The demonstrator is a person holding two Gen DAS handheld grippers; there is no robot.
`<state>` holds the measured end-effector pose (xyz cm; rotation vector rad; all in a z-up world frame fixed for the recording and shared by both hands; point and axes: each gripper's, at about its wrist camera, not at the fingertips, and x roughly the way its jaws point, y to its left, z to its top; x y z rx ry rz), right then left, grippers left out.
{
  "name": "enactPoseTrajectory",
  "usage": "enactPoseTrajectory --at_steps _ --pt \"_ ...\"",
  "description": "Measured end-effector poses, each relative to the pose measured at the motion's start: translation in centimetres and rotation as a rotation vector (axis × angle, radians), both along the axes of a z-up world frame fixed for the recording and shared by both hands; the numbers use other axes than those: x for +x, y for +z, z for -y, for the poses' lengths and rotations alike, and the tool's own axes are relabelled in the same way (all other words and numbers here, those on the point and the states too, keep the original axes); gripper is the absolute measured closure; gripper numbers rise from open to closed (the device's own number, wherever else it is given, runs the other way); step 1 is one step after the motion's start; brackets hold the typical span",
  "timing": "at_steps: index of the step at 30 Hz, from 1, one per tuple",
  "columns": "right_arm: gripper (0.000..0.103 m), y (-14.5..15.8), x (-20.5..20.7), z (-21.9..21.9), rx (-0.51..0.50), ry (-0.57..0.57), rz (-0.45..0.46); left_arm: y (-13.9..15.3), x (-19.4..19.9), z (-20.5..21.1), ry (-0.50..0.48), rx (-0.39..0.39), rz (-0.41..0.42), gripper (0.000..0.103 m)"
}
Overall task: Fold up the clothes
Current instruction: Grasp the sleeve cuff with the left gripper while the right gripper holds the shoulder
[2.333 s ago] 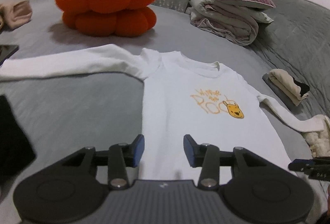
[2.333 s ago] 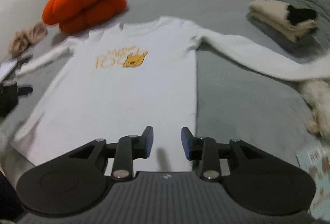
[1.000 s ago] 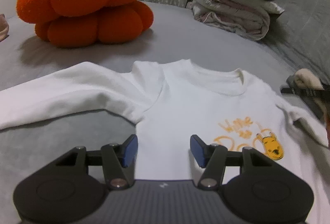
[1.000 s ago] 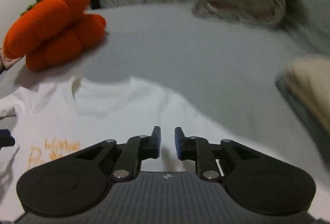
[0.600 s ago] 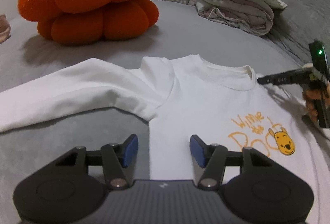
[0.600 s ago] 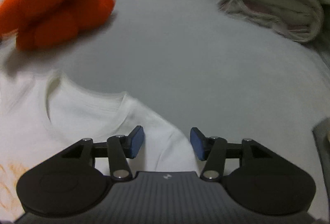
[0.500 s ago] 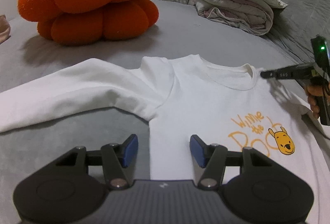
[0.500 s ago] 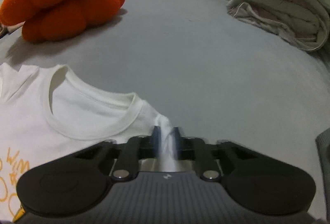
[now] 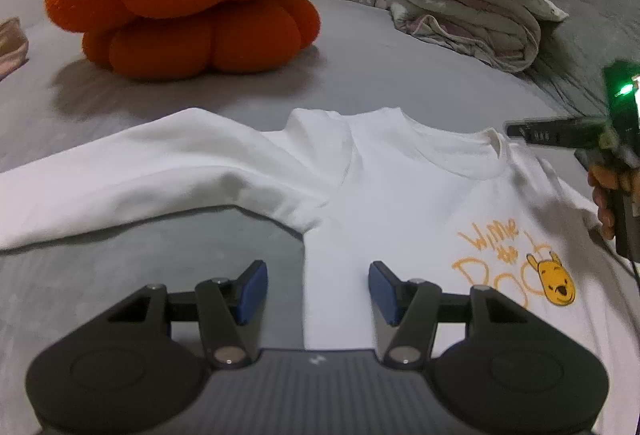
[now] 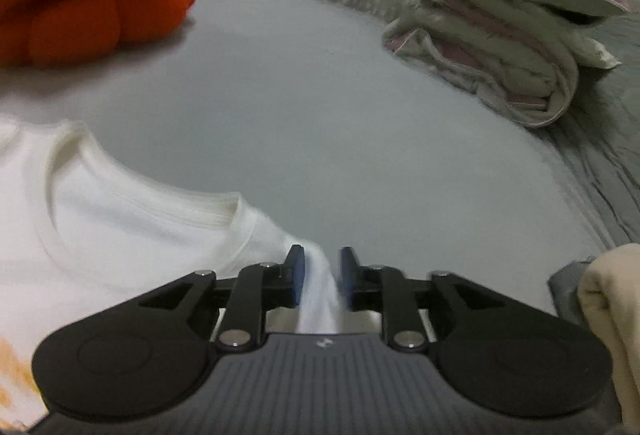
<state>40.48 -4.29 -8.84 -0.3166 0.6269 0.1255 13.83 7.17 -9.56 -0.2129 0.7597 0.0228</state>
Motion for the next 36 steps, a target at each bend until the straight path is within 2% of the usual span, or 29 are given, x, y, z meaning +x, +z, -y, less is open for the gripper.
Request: enactPoseTrajectory --at_steps 1,2,4,6,9,10,11,12,14,17,19,21,24,25,26,29,31,33,36 --pt "0.054 0.7 -0.5 -1.2 0.041 0.049 0.018 0.1 0.0 -0.2 0.007 -0.004 -0.001 0.045" --pt "0.050 1.5 -0.9 -2.3 0.082 0.098 0.035 0.2 -0.1 -0.4 0.018 -0.003 0.000 0.045" --pt "0.049 2.2 -1.0 -5.3 0.168 0.212 -0.004 0.3 -0.1 -1.0 0.041 -0.007 -0.004 0.045" --pt "0.049 2.2 -0.7 -8.2 0.206 0.283 -0.040 0.3 0.0 -1.6 0.065 -0.016 -0.010 0.045" --pt "0.049 0.7 0.4 -12.0 0.131 0.297 -0.080 0.3 0.1 -2.6 0.093 -0.033 -0.018 0.045" --pt "0.052 0.0 0.9 -13.0 0.101 0.287 -0.096 0.3 0.1 -2.9 0.098 -0.036 -0.022 0.045" --pt "0.060 -0.7 1.2 -13.3 0.101 0.278 -0.117 0.4 0.0 -3.1 0.099 -0.031 -0.025 0.045" --pt "0.092 -1.3 1.5 -13.5 0.108 0.269 -0.139 0.4 0.0 -3.3 0.100 -0.026 -0.028 0.045" --pt "0.096 -2.0 1.7 -13.7 0.120 0.246 -0.155 0.4 -0.1 -4.2 0.112 -0.020 -0.037 0.045" --pt "0.097 -1.5 1.5 -14.1 0.047 0.192 -0.095 0.4 -0.2 -5.5 0.140 -0.025 -0.050 0.045" --pt "0.097 -1.5 2.5 -13.5 0.046 0.166 -0.083 0.5 -0.2 -6.6 0.173 -0.043 -0.057 0.045" --pt "0.095 -2.3 2.4 -13.8 0.015 0.163 -0.067 0.8 -0.6 -8.2 0.222 -0.060 -0.051 0.045" --pt "0.083 -2.3 1.4 -15.5 -0.109 0.165 -0.020 1.5 -1.8 -11.9 0.344 -0.101 -0.032 0.045" --pt "0.068 -1.7 0.8 -15.4 -0.103 0.149 -0.018 1.7 -2.4 -13.3 0.390 -0.120 -0.025 0.045" --pt "0.063 -1.0 0.0 -15.3 -0.054 0.162 -0.003 1.9 -3.0 -14.7 0.436 -0.149 -0.017 0.045" --pt "0.061 1.1 -2.7 -15.1 0.112 0.218 0.051 2.1 -5.1 -18.3 0.558 -0.192 0.004 0.045" --pt "0.061 1.8 -5.3 -15.9 0.164 0.332 0.053 2.1 -6.3 -20.0 0.632 -0.184 0.004 0.045" --pt "0.061 1.2 -7.6 -17.3 0.145 0.443 0.024 1.7 -7.3 -21.9 0.698 -0.204 -0.003 0.044" --pt "0.061 -0.6 -9.3 -18.9 0.080 0.535 -0.013 0.7 -8.2 -24.1 0.758 -0.223 -0.012 0.044"
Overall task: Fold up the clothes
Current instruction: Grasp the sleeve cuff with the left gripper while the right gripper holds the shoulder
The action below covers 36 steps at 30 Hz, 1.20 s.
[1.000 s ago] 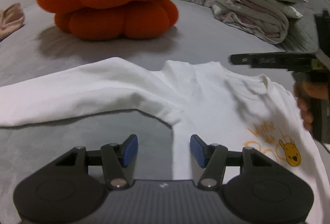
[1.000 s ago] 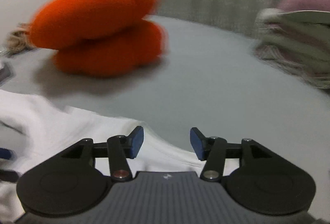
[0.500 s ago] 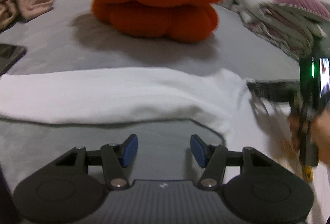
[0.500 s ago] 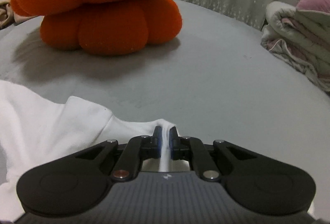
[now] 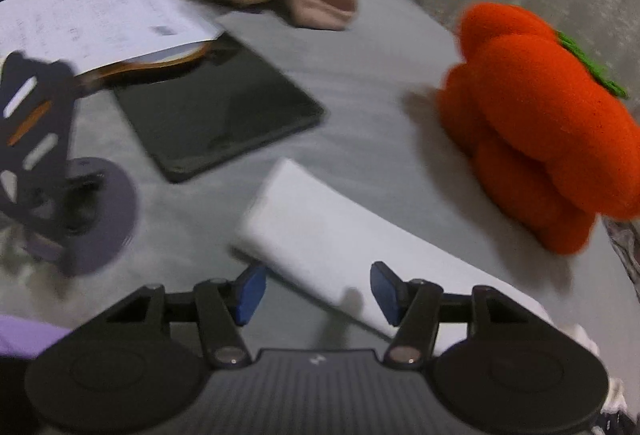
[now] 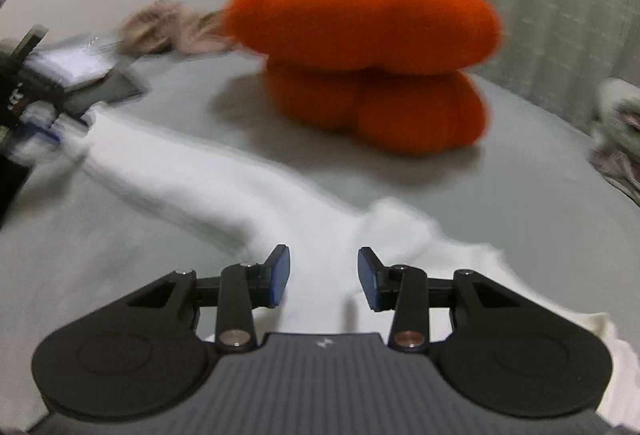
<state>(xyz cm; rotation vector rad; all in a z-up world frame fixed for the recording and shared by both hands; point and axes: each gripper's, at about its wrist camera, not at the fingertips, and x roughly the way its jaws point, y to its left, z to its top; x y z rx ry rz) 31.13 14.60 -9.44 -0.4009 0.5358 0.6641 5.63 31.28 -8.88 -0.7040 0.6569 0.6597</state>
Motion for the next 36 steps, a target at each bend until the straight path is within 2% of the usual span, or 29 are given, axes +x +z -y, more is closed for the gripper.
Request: enactPoseTrajectory --at_steps 2,3,6,8,9,10,11,12,14,15,16,17,21,23,25,27,30,34,36 --pt "0.061 -0.7 0.1 -0.4 -0.010 0.025 -0.005 -0.7 0.1 -0.8 0.002 -0.001 -0.003 0.043" --pt "0.061 -0.9 0.2 -0.6 -0.017 0.021 0.000 -0.8 0.3 -0.9 -0.003 0.008 0.001 0.038" --pt "0.061 -1.0 0.2 -1.4 -0.047 0.019 0.024 -1.0 1.1 -0.2 -0.037 0.066 -0.015 0.032" --pt "0.067 -1.2 -0.2 -2.0 -0.090 0.018 0.037 -1.3 1.6 0.0 -0.045 0.105 -0.025 0.033" --pt "0.081 -1.3 -0.5 -2.3 -0.113 0.018 0.043 -1.4 1.9 0.1 -0.049 0.127 -0.033 0.040" --pt "0.093 -1.6 -0.5 -2.5 -0.125 0.012 0.046 -1.4 2.1 0.3 -0.051 0.155 -0.045 0.052" --pt "0.093 -1.9 -0.5 -2.7 -0.134 0.005 0.050 -1.4 2.1 0.0 -0.055 0.174 -0.051 0.083" --pt "0.093 -2.2 -0.5 -2.9 -0.143 -0.003 0.053 -1.4 2.0 -0.3 -0.066 0.160 -0.031 0.096" --pt "0.093 -1.7 -0.4 -2.4 -0.090 -0.009 0.025 -1.2 1.5 -0.9 -0.064 0.122 0.006 0.096" --pt "0.095 -1.3 -0.4 -1.8 -0.053 0.010 0.013 -0.9 1.1 -1.2 -0.053 0.110 0.023 0.096" --pt "0.102 -0.9 -0.4 -1.3 -0.024 0.034 0.006 -0.6 0.8 -1.5 -0.044 0.100 0.039 0.096" --pt "0.102 -0.5 -0.4 -0.7 -0.006 0.054 -0.003 -0.4 0.6 -1.6 -0.042 0.101 0.047 0.096" --pt "0.102 -0.3 0.5 0.8 -0.021 0.040 -0.007 0.6 -0.1 -1.8 -0.034 0.104 0.077 0.096" --pt "0.102 -0.6 0.7 1.1 -0.009 0.036 -0.026 0.4 0.1 -2.0 -0.030 0.088 0.065 0.095" --pt "0.099 -0.7 0.5 1.1 0.001 0.047 -0.028 -0.2 0.3 -2.3 -0.028 0.070 0.041 0.095" --pt "0.088 -0.6 0.0 0.8 0.011 0.059 -0.024 -0.4 0.3 -2.5 -0.024 0.059 0.041 0.095" --pt "0.088 -0.7 -0.2 -0.1 0.002 0.085 -0.041 0.4 -0.2 -2.4 -0.018 0.079 0.088 0.095" --pt "0.087 -1.5 0.0 -1.1 -0.053 0.072 -0.047 0.6 -0.6 -2.5 0.009 0.077 0.086 0.095" --pt "0.087 -0.8 0.2 -1.0 -0.031 0.069 -0.073 0.1 -0.8 -3.0 0.032 0.034 0.081 0.095"
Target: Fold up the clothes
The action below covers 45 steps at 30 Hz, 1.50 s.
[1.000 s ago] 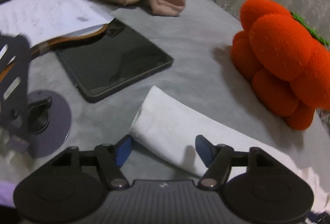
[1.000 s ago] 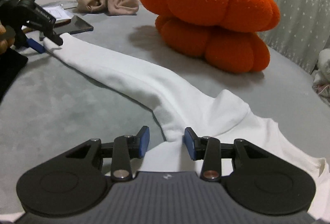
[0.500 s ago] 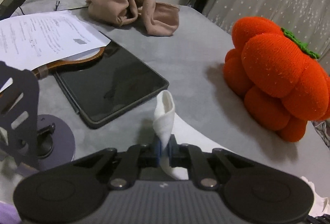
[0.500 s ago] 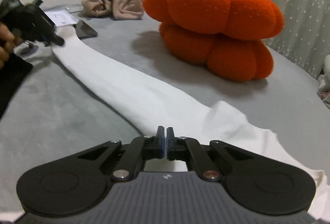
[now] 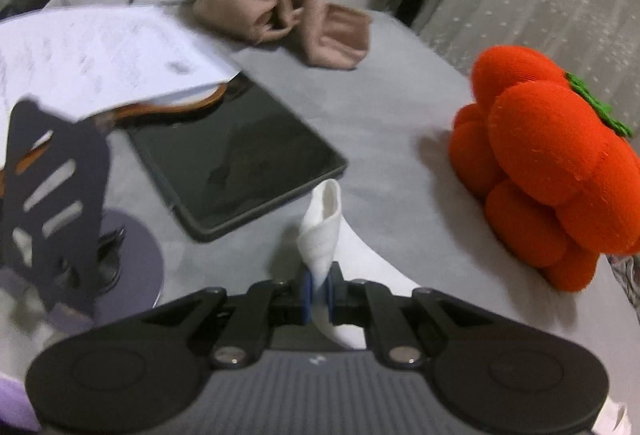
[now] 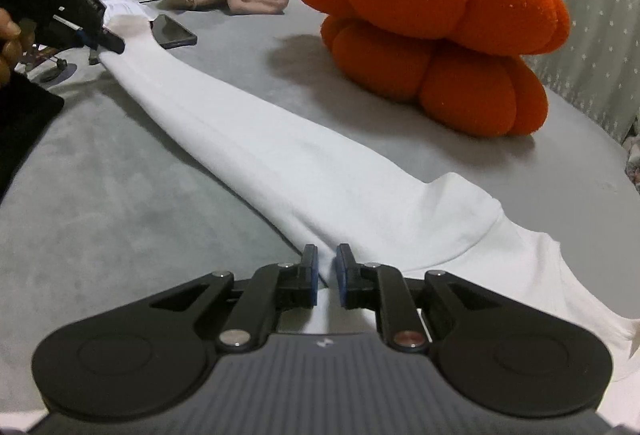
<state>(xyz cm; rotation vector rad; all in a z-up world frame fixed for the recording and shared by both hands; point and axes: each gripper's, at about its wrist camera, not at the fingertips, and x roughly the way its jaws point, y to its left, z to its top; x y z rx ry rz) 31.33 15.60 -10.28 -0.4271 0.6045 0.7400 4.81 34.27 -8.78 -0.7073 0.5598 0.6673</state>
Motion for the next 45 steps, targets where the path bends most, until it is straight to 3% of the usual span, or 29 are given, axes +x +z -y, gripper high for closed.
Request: enactPoseTrajectory --at_steps 3,4,8,11,15,20,21,22,24,26,28,29,32,35,36,37,39,42,44,45 --pt "0.089 0.3 0.5 1.2 0.068 -0.065 -0.016 -0.8 -0.1 -0.7 0.023 -0.075 -0.001 0.094" --pt "0.088 0.0 0.7 1.6 0.089 -0.080 -0.032 -0.7 -0.1 -0.6 0.026 -0.064 -0.004 0.093" --pt "0.088 0.2 0.5 2.2 0.139 -0.112 -0.031 1.6 -0.1 1.0 0.033 0.124 -0.026 0.084" --pt "0.088 0.5 0.9 3.1 0.190 -0.190 -0.043 2.6 -0.8 1.3 0.084 0.184 -0.037 0.085" --pt "0.086 -0.6 0.5 2.4 0.121 -0.187 -0.030 2.5 -1.7 0.3 0.131 0.147 -0.041 0.086" --pt "0.087 -0.3 -0.5 1.2 0.131 -0.131 -0.049 3.2 -1.9 0.7 0.127 0.143 0.025 0.086" --pt "0.075 -0.3 -0.9 1.2 0.134 -0.112 -0.063 3.3 -1.9 0.7 0.127 0.135 0.035 0.086" --pt "0.072 -0.2 -1.2 1.0 0.123 -0.117 -0.041 3.3 -1.9 0.9 0.124 0.135 0.040 0.086" --pt "0.076 0.0 -1.8 0.5 0.095 -0.137 0.015 3.2 -1.7 1.1 0.111 0.131 0.041 0.086" --pt "0.076 0.6 -1.4 1.2 0.180 -0.184 0.007 3.2 -1.4 1.3 0.096 0.124 0.047 0.086" --pt "0.076 0.3 -0.9 1.2 0.197 -0.201 -0.043 3.2 -1.0 1.8 0.060 0.124 0.063 0.086" --pt "0.071 -0.1 -0.6 0.8 0.177 -0.197 -0.076 3.2 -0.6 2.2 0.034 0.125 0.065 0.086" --pt "0.069 -0.6 -1.3 -0.3 0.096 -0.163 -0.022 3.3 0.5 3.7 -0.047 0.139 0.064 0.085" --pt "0.081 0.5 -1.9 0.9 0.202 -0.144 -0.064 3.3 1.8 5.7 -0.139 0.143 0.070 0.085" --pt "0.080 0.7 -2.2 1.2 0.223 -0.160 -0.071 3.2 2.3 6.6 -0.184 0.137 0.075 0.085" --pt "0.071 0.6 -2.5 1.4 0.227 -0.166 -0.087 3.1 2.8 7.5 -0.230 0.131 0.079 0.083" --pt "0.069 -0.5 -3.1 1.0 0.228 -0.138 -0.180 2.8 4.0 9.7 -0.335 0.130 0.073 0.079" --pt "0.070 -0.2 -5.0 0.6 0.226 -0.098 -0.177 2.5 5.3 12.8 -0.449 0.156 0.051 0.075" --pt "0.077 0.7 -6.0 1.3 0.282 -0.099 -0.183 2.3 5.8 14.7 -0.520 0.164 0.045 0.074" --pt "0.079 1.3 -6.8 1.9 0.291 -0.135 -0.133 2.2 6.0 15.5 -0.556 0.162 0.046 0.073"
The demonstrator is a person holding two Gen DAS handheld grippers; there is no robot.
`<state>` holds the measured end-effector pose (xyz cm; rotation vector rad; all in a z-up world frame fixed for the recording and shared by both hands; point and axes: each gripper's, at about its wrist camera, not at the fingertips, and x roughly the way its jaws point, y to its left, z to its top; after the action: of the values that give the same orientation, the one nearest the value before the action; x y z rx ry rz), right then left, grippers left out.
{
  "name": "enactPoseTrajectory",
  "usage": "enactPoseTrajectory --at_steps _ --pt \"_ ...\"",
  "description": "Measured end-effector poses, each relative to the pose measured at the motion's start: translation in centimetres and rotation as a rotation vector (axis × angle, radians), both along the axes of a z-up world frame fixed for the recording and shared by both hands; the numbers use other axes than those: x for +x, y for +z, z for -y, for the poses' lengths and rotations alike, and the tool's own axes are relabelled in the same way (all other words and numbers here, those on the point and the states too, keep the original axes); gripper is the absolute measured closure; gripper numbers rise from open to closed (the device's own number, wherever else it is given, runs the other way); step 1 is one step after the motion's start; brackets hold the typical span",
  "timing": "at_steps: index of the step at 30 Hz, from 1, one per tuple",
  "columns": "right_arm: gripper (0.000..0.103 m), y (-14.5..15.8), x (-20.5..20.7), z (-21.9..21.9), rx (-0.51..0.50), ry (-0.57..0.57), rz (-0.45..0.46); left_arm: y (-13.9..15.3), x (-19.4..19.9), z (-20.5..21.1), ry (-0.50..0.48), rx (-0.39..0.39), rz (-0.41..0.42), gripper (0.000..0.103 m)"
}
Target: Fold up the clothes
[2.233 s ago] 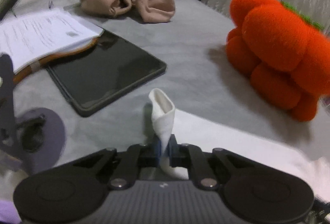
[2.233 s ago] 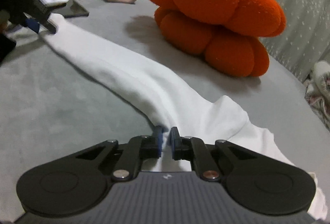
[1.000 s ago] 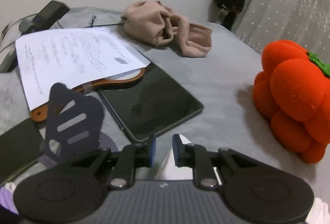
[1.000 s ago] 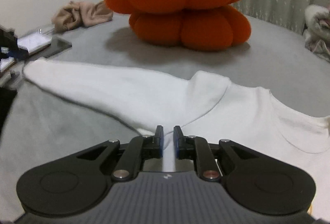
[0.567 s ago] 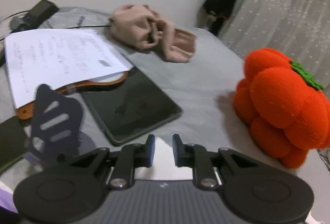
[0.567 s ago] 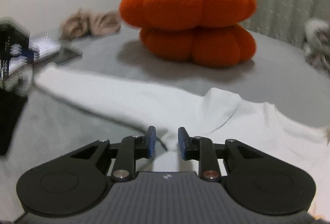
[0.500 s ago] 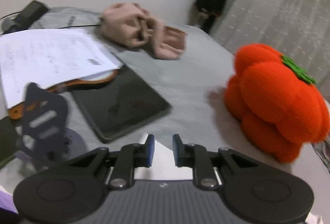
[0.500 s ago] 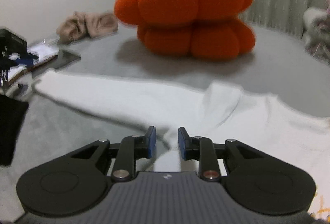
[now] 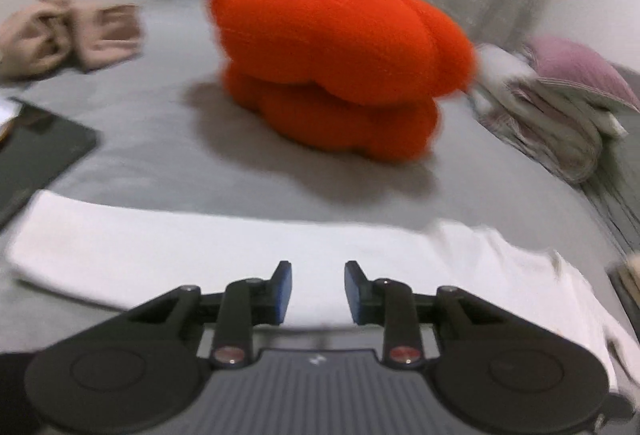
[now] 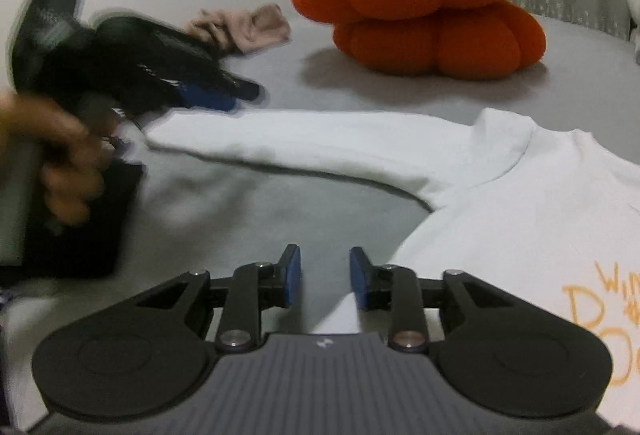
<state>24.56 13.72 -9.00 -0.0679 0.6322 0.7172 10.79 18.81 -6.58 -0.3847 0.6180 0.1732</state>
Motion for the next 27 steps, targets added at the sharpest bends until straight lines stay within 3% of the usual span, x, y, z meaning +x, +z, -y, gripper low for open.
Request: enactPoseTrajectory --at_steps 2,3,5,7,11,14,16,20,24,26,27 --pt "0.075 0.4 -0.8 1.1 -0.001 -0.087 0.046 -0.2 0.2 1.5 -0.055 0.009 -0.004 0.070" --pt "0.069 0.0 -0.7 1.7 0.013 -0.099 0.009 -0.3 0.2 2.1 -0.074 0.016 -0.006 0.069" --pt "0.069 -1.8 -0.6 1.6 0.002 -0.049 -0.103 -0.6 0.5 2.9 -0.099 0.013 -0.014 0.069" --pt "0.069 -1.8 -2.5 0.7 -0.057 -0.007 -0.039 -0.9 0.7 3.4 -0.124 -0.015 -0.026 0.068" --pt "0.063 -1.7 -6.2 -0.2 -0.097 0.086 -0.040 -1.6 1.3 5.6 -0.164 0.044 -0.073 0.066" --pt "0.063 -0.7 -8.4 0.0 -0.153 0.190 -0.044 -1.8 1.3 6.7 -0.196 0.043 -0.083 0.066" --pt "0.074 0.3 -8.9 1.4 -0.155 0.233 -0.068 -1.9 1.2 7.2 -0.215 0.042 -0.085 0.066" --pt "0.067 2.4 -6.9 7.6 -0.197 0.019 0.017 -2.1 1.3 8.0 -0.231 0.049 -0.089 0.066" --pt "0.064 2.0 -2.5 16.5 -0.176 -0.217 -0.056 -2.5 1.9 8.5 -0.229 0.025 -0.104 0.059" --pt "0.061 0.4 -0.8 19.8 -0.229 -0.280 -0.112 -2.8 2.1 8.9 -0.237 0.020 -0.102 0.059" --pt "0.058 -0.3 -0.6 21.2 -0.210 -0.275 -0.130 -3.0 2.2 9.2 -0.239 0.023 -0.104 0.059"
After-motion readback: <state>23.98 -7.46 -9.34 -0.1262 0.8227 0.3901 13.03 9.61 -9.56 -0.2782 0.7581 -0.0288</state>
